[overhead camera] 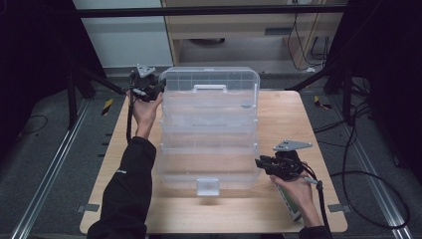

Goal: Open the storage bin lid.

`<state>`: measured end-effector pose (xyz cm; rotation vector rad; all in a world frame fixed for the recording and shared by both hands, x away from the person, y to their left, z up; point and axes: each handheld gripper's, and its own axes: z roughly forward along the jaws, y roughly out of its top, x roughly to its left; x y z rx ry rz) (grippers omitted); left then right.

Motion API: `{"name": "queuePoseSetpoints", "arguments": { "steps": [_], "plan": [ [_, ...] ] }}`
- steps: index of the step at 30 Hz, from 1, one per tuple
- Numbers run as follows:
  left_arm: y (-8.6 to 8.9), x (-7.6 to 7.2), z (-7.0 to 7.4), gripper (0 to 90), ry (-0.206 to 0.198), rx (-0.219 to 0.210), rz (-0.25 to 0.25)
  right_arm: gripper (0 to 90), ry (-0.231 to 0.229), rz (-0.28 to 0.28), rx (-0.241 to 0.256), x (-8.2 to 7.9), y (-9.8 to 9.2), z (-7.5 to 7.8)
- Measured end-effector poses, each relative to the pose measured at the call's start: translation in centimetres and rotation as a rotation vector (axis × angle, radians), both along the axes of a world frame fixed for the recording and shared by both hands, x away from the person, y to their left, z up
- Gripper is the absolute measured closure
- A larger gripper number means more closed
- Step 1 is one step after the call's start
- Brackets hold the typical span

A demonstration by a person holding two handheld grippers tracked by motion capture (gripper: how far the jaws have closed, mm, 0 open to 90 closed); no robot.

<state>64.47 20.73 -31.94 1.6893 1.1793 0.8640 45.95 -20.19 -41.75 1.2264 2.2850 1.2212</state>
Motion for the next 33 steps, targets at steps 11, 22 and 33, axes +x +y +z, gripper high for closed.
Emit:
{"name": "queuePoseSetpoints", "arguments": {
  "steps": [11,22,33],
  "plan": [
    [-0.2,1.7,-0.7,77.6,0.012,0.001,-0.011,72.6,-0.001,0.001,-0.01,0.0,0.1,0.1],
    [-0.1,3.1,-1.5,76.6,0.073,0.034,0.024,73.1,-0.014,-0.006,-0.018,0.0,0.2,0.0],
    [0.0,3.8,-1.8,76.1,0.091,0.048,0.01,73.4,-0.023,-0.01,-0.032,-0.1,0.3,0.0]
  ]
}}
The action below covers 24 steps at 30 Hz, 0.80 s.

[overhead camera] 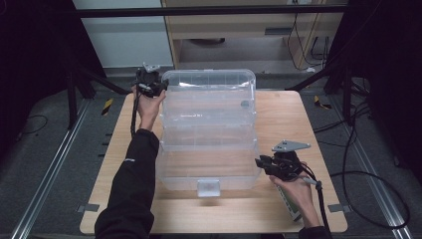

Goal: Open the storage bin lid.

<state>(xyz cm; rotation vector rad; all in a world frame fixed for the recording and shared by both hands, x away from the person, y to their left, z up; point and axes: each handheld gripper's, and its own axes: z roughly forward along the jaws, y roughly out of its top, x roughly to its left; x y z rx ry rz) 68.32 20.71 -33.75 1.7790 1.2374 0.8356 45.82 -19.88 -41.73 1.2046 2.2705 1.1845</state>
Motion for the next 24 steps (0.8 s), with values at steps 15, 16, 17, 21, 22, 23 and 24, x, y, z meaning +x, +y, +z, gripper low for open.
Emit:
{"name": "queuePoseSetpoints", "arguments": {
  "steps": [15,16,17,21,22,23,24],
  "plan": [
    [4.6,-4.0,1.7,63.2,-0.021,-0.062,0.009,73.1,-0.001,-0.004,0.0,0.0,0.1,0.0],
    [4.9,-4.6,1.8,63.0,-0.02,-0.058,0.005,73.1,-0.002,-0.005,0.0,0.0,0.1,-0.1],
    [5.3,-5.3,1.9,62.2,-0.015,-0.059,-0.002,73.1,-0.001,-0.005,0.001,0.0,0.1,-0.1],
    [6.1,-7.4,1.8,60.4,-0.027,-0.062,-0.019,73.0,-0.001,-0.005,0.002,0.0,0.1,-0.1],
    [6.5,-8.8,1.7,60.2,-0.034,-0.06,-0.03,73.0,0.0,-0.006,0.003,0.0,0.1,-0.1],
    [6.7,-9.4,1.6,59.8,-0.026,-0.063,-0.038,73.0,0.001,-0.007,0.004,0.0,0.1,-0.1],
    [7.0,-10.0,1.5,59.4,-0.024,-0.07,-0.043,73.0,0.003,-0.008,0.003,0.0,0.2,0.0]
  ]
}}
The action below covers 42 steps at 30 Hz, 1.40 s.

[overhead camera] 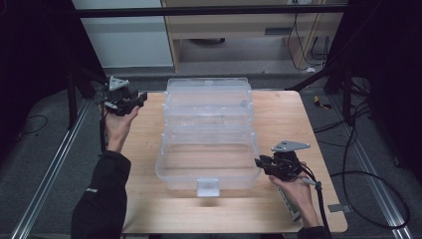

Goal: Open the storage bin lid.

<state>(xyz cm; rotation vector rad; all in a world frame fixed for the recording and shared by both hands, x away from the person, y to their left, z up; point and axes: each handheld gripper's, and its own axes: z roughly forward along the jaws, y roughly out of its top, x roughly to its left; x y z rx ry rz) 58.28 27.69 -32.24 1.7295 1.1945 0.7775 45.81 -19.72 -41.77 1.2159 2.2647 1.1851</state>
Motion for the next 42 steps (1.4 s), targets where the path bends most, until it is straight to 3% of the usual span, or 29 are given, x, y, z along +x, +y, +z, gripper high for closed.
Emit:
{"name": "queuePoseSetpoints", "arguments": {
  "steps": [9,10,13,17,19,24,31,36,42],
  "plan": [
    [1.2,-5.0,-1.3,57.1,0.027,0.015,-0.048,72.8,0.005,-0.002,-0.003,0.1,0.0,0.0],
    [1.2,-5.0,-1.3,56.8,0.027,0.015,-0.048,72.8,0.005,-0.002,-0.003,0.1,0.0,0.0],
    [1.2,-7.1,-2.1,56.3,0.049,0.007,-0.083,72.8,0.009,-0.002,-0.001,0.1,0.0,0.0],
    [1.0,-8.5,-3.3,56.0,0.081,0.047,-0.093,72.9,0.008,-0.002,-0.001,0.1,0.0,0.0],
    [0.9,-9.1,-3.7,56.6,0.098,0.036,-0.109,72.9,0.008,-0.005,-0.003,0.1,0.0,0.1],
    [-0.2,-10.1,-4.7,57.3,0.106,0.048,-0.134,72.9,0.008,-0.006,-0.004,0.1,0.0,0.1],
    [-2.4,-11.6,-6.8,61.8,0.162,0.067,-0.187,72.9,0.007,-0.005,-0.004,0.1,0.0,0.1],
    [-2.9,-11.9,-7.8,65.0,0.19,0.051,-0.213,72.9,0.005,-0.007,-0.006,0.0,0.1,0.1],
    [-3.6,-11.7,-8.9,68.7,0.233,0.077,-0.219,72.6,0.005,-0.011,-0.013,0.0,0.2,0.1]
  ]
}}
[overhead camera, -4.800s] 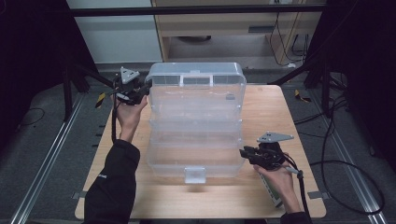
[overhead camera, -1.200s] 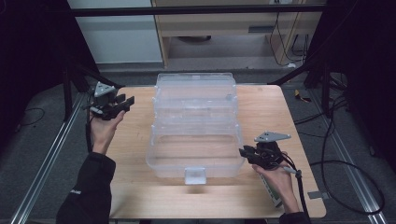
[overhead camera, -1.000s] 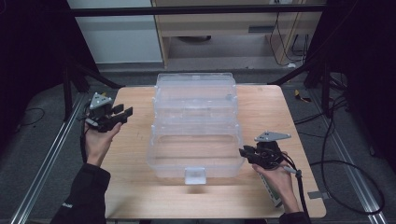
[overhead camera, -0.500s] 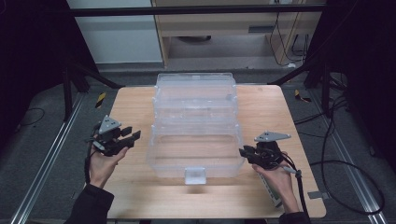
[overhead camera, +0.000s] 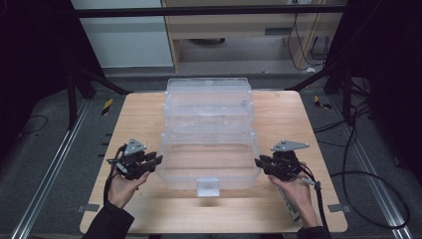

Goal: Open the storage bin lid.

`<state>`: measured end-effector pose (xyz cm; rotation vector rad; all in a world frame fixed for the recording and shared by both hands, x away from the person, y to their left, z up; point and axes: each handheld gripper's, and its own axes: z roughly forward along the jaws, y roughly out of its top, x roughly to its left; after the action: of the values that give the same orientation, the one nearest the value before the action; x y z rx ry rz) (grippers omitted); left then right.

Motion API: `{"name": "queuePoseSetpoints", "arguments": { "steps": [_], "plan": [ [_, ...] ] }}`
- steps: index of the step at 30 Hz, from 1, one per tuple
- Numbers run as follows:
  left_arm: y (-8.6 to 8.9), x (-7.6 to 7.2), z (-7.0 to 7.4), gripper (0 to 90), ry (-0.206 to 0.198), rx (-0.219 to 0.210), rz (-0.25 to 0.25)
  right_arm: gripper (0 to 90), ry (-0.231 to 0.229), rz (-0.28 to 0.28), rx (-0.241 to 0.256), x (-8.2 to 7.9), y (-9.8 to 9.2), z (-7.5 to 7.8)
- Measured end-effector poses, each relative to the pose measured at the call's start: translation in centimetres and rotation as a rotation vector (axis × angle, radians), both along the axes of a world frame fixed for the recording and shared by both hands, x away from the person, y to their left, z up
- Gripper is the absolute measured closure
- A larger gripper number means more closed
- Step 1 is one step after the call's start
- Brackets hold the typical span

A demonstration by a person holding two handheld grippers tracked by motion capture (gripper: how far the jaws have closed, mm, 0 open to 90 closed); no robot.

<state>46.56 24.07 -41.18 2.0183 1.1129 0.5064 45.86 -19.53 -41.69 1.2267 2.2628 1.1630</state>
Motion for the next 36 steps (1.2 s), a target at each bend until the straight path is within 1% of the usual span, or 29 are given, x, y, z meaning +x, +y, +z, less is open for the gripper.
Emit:
{"name": "queuePoseSetpoints", "arguments": {
  "steps": [4,7,14,18,21,22,23,24,25,27,29,30,31,32,33,34,35,36],
  "plan": [
    [-0.2,0.1,-0.3,71.6,-0.003,0.012,0.01,72.5,0.001,-0.001,-0.003,0.0,0.0,0.0],
    [-0.2,0.0,-0.3,72.6,0.002,0.003,0.021,72.2,0.003,0.002,-0.001,0.1,0.0,0.0],
    [-0.4,-0.1,-0.3,72.9,-0.005,0.012,0.03,72.3,-0.002,0.0,-0.012,0.2,0.0,0.0],
    [-0.4,-0.1,-0.3,72.7,-0.006,0.003,0.029,72.2,-0.004,-0.001,-0.024,0.2,0.1,0.1],
    [-0.4,-0.2,-0.2,71.8,-0.007,0.011,0.029,72.1,-0.006,-0.005,-0.031,0.2,0.2,0.1],
    [-0.4,-0.2,-0.1,70.7,-0.015,0.024,0.029,71.9,-0.004,-0.007,-0.033,0.2,0.2,0.2],
    [-0.4,-0.2,-0.1,69.9,-0.015,0.024,0.029,71.9,-0.004,-0.007,-0.033,0.2,0.2,0.2],
    [-0.2,-0.4,0.2,69.4,-0.022,0.011,0.028,71.8,-0.025,-0.013,-0.039,0.2,0.3,0.2],
    [-0.1,-0.5,0.5,68.8,-0.032,0.011,0.03,70.7,-0.037,-0.016,-0.037,0.2,0.3,0.3],
    [0.3,-0.7,1.0,67.0,-0.049,0.005,0.038,67.5,-0.041,-0.013,-0.019,0.2,0.3,0.5],
    [0.8,-0.8,1.4,64.7,-0.059,-0.009,0.05,66.1,-0.053,-0.013,-0.02,0.1,0.3,0.8],
    [0.8,-0.8,1.4,63.2,-0.059,-0.009,0.05,64.9,-0.056,-0.015,-0.013,0.0,0.3,0.9],
    [1.3,-0.9,1.7,61.1,-0.074,-0.01,0.068,63.8,-0.058,-0.017,-0.01,0.0,0.2,1.1],
    [1.3,-0.9,1.7,58.8,-0.074,-0.01,0.068,63.8,-0.058,-0.017,-0.01,0.0,0.2,1.1],
    [1.9,-0.8,1.9,56.3,-0.085,-0.014,0.09,59.8,-0.061,-0.024,-0.011,-0.1,0.0,1.6],
    [1.9,-0.8,1.9,54.0,-0.085,-0.014,0.09,59.8,-0.061,-0.024,-0.011,-0.1,0.0,1.6],
    [2.5,-0.8,2.0,51.8,-0.098,-0.014,0.118,57.8,-0.069,-0.037,-0.01,-0.4,-0.4,2.1],
    [2.8,-0.7,2.0,49.4,-0.102,-0.017,0.128,56.0,-0.076,-0.043,-0.007,-0.5,-0.7,2.4]
  ]
}}
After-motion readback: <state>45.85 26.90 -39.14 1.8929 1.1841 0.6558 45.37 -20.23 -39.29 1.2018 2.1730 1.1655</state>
